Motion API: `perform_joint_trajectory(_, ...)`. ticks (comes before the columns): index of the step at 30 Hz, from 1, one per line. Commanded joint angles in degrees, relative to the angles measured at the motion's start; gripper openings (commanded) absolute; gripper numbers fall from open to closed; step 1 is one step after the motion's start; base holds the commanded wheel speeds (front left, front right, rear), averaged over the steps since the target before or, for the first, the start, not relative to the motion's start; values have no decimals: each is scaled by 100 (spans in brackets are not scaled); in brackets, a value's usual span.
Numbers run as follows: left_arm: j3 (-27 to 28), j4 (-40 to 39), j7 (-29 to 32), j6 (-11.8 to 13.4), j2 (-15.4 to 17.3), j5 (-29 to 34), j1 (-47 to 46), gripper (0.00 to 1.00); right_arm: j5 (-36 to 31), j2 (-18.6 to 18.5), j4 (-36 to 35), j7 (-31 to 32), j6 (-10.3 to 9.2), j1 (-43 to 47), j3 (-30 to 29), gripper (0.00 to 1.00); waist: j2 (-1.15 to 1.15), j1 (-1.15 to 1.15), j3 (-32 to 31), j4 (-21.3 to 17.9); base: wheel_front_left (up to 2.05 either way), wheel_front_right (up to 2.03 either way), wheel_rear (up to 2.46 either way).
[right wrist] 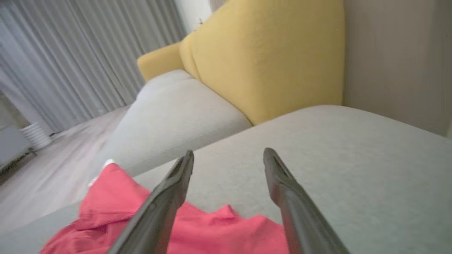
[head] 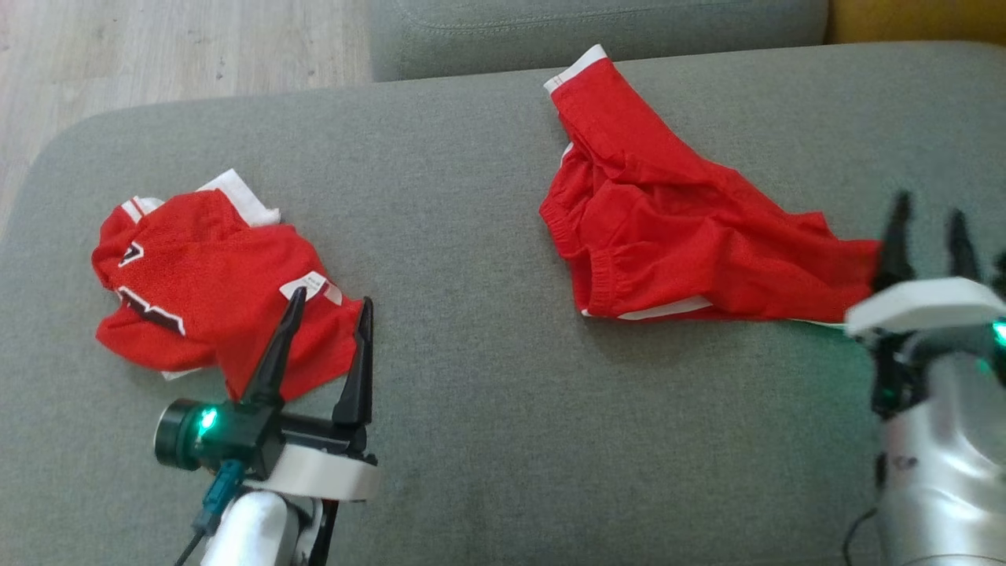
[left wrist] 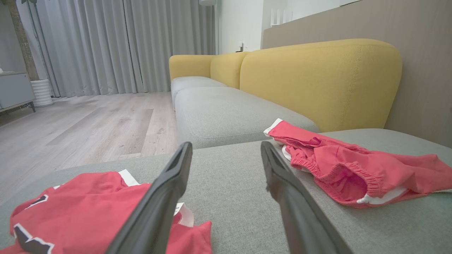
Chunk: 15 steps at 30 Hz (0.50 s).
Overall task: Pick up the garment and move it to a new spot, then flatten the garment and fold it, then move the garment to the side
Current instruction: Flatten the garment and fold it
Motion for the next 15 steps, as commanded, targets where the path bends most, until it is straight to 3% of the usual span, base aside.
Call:
perform_joint_trajectory(1, 153, -152, -55, -19, 37, 56, -192, 100, 202, -8, -283, -133, -4, -190, 530, 100, 0, -1, -16, -1, 0, 0, 0)
perform_joint_trajectory(5, 155, -133, -55, -37, 6, 64, -135, 100, 618, -7, -964, -261, -4, 310, 1744, 100, 0, -1, -92, 33, 0, 0, 0)
perform_joint_trajectory(10, 166, -151, -55, -56, -34, 71, -56, 100, 956, -7, -2061, -281, -4, 1200, 2859, 100, 0, -1, -140, 125, 0, 0, 0)
perform_joint_trajectory(15, 139, -148, -55, -90, -86, 90, -33, 100, 923, -7, -2460, -283, -4, 1741, 3320, 100, 0, -1, -110, 268, 0, 0, 0)
